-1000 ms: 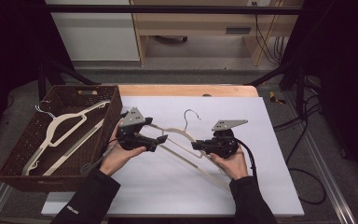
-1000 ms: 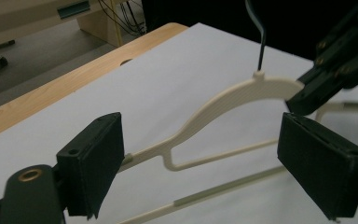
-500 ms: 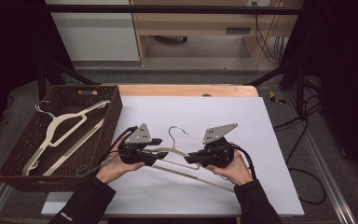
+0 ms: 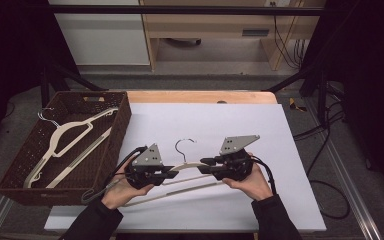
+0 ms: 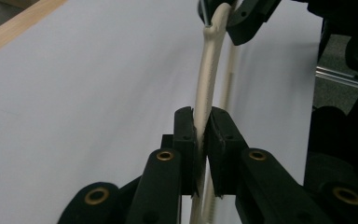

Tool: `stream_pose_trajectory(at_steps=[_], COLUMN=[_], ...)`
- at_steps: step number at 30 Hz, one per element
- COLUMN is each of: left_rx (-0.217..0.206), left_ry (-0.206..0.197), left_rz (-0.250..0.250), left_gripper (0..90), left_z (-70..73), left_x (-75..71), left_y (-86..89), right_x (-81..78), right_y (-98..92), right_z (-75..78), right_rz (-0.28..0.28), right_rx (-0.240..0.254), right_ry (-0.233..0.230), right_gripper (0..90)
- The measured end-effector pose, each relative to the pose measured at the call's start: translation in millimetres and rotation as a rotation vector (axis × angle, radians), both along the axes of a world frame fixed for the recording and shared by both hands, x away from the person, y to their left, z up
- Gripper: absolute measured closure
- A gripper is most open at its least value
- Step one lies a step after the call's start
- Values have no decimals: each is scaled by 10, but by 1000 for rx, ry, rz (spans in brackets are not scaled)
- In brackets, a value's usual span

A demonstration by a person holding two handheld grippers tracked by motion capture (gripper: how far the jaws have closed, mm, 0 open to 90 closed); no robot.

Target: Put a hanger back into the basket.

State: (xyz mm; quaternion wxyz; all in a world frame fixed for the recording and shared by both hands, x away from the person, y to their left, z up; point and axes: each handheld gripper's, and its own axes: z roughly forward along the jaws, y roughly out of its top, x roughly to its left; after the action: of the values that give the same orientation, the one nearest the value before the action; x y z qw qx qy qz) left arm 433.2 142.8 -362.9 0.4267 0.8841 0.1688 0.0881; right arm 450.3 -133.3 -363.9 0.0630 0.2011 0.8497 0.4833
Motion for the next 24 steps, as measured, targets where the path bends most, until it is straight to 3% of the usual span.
stream_pose_trajectory(at_steps=[2,3,7,12,18,24], left_rx=[-27,-28,-35,-65,-99,-149], left_ry=[26,21,17,-5,-39,-75], left_rz=[3,18,80,149,186,213], left_gripper=[854,861,863,862,863,862], left_z=[-16,-18,-15,78,323,635], left_x=[-16,-24,-11,-6,-8,-25], left_y=[-26,-38,-19,83,251,456], right_x=[-19,-29,-96,-196,-261,-275], right_y=[0,-5,-116,-392,-721,-895], right_z=[7,9,19,-11,-121,-220], right_rz=[-41,-62,-155,-296,-420,-507], right_rx=[-4,1,65,146,209,196], right_ry=[-50,-62,-121,-183,-177,-155], right_gripper=[635,603,408,269,156,113])
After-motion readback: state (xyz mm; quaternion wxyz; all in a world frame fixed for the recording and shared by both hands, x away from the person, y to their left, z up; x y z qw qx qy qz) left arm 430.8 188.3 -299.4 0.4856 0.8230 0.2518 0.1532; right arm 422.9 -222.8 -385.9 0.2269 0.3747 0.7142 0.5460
